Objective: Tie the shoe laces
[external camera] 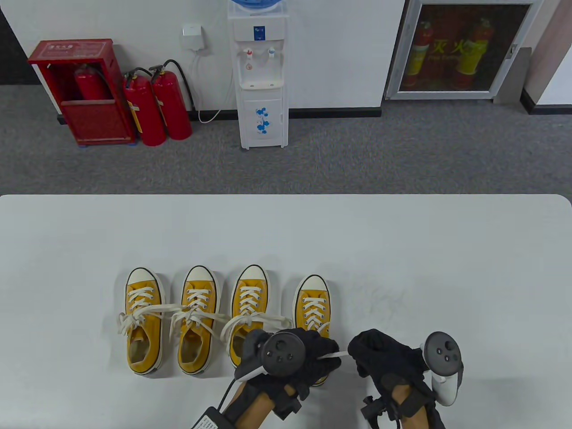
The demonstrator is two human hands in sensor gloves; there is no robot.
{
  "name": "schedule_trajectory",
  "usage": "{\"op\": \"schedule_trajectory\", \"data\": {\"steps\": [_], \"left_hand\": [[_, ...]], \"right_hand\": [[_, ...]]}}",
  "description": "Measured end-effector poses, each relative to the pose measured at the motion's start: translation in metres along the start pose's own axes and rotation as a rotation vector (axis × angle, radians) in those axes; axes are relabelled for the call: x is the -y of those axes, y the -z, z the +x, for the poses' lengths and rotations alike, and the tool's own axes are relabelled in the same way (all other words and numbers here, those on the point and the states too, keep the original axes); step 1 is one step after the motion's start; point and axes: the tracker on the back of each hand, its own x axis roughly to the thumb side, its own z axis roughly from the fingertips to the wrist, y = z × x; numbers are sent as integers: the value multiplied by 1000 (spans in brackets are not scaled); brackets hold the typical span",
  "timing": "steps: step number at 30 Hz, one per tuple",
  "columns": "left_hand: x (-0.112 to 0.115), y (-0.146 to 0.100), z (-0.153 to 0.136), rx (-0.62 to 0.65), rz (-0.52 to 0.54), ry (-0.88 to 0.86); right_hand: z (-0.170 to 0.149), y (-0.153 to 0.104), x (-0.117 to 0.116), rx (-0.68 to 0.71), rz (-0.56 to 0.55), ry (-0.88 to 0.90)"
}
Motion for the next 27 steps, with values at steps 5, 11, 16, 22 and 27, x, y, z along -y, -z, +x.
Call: {"op": "schedule_trajectory", "data": {"steps": [5, 11, 16, 22, 27], "left_hand": [[2, 1, -8, -24, -33, -149], [0, 0, -21, -97, -32, -346], [-2, -2, -33, -168, 24, -385], [-4, -6, -43, -243, 88, -437], [-3, -7, -48, -268, 98, -475]], "right_hand": [[-5, 0, 2, -20, -57, -48], [-7, -3, 4, -60, -125, -153], [3, -8, 2, -2, -202, -220], [25, -17, -4, 138, -256, -210], [31, -18, -15, 185, -174, -270]]}}
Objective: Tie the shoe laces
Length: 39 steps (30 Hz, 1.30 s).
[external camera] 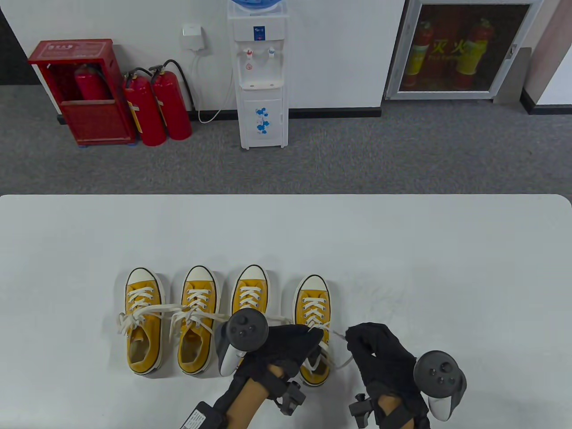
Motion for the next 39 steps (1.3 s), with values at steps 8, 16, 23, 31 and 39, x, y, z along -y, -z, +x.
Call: {"op": "schedule_trajectory", "data": {"steps": [8, 16, 23, 31, 39], "left_hand": [[2, 0, 0, 10, -27, -40], [-5, -2, 8, 53, 22, 148], [-24, -13, 15, 76, 70, 369], [-53, -32, 10, 116, 139, 528], [-84, -47, -11, 75, 164, 590]], "right_hand": [[-6, 3, -23, -12, 176, -135], [-12, 5, -24, -59, 176, -26], [-19, 6, -6, -91, 118, 328], [-23, 5, 12, -96, -6, 371], [-44, 0, 40, -201, -206, 341]]}}
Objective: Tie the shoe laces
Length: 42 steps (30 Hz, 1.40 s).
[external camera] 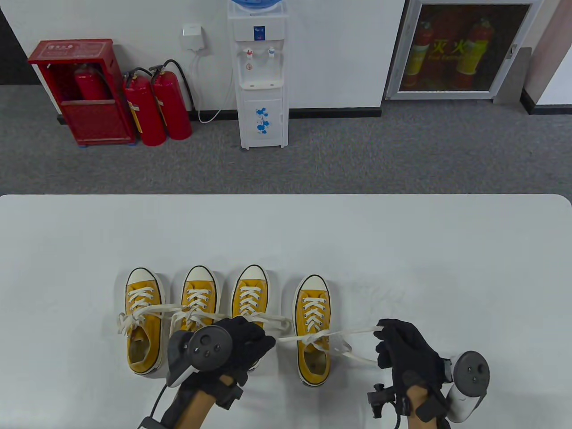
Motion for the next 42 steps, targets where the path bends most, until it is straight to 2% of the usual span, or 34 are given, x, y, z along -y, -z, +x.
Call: {"op": "schedule_trajectory", "data": {"steps": [11, 19, 24, 42], "left_hand": [[-28, -20, -58, -114, 63, 40], [-41, -32, -90, -209, 109, 96], [-45, -35, -102, -274, 104, 166], [-39, -37, -120, -418, 2, 261]], "right_hand": [[-11, 2, 19, -51, -111, -142], [-13, 1, 26, -100, -207, -365], [-17, 1, 32, -161, -263, -561], [-31, 6, 40, -358, -295, -844]]}}
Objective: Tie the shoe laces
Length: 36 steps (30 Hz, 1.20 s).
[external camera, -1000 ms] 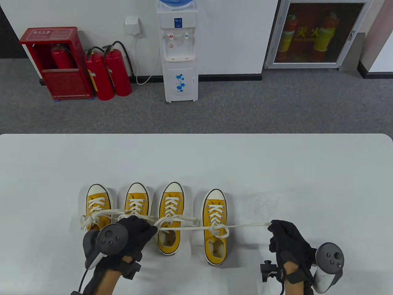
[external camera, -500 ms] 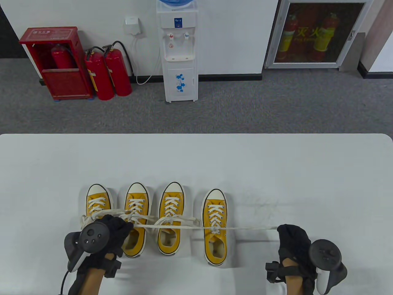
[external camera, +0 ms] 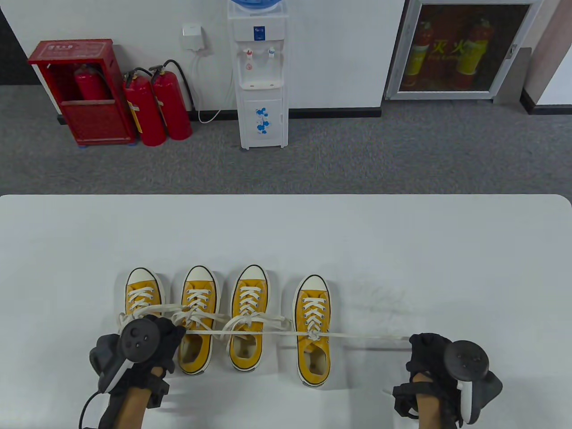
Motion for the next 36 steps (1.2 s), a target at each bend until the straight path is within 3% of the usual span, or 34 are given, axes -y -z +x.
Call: {"op": "schedule_trajectory", "data": {"steps": [11, 19, 23, 28, 32, 36], "left_hand": [[1, -1, 0, -3, 0, -8], [1, -2, 1, 6, 6, -13], [1, -1, 1, 5, 8, -18], [-2, -3, 1, 8, 30, -32], [-3, -4, 1, 9, 36, -35], [-2, -4, 2, 13, 32, -35]], "right_hand": [[2, 1, -3, 3, 15, -35], [14, -3, -7, 105, 23, 14], [33, -13, -12, 258, 89, 68], [74, -34, -36, 470, 218, -93], [93, -37, -63, 484, 382, -258], [97, -34, -82, 452, 508, -271]]}}
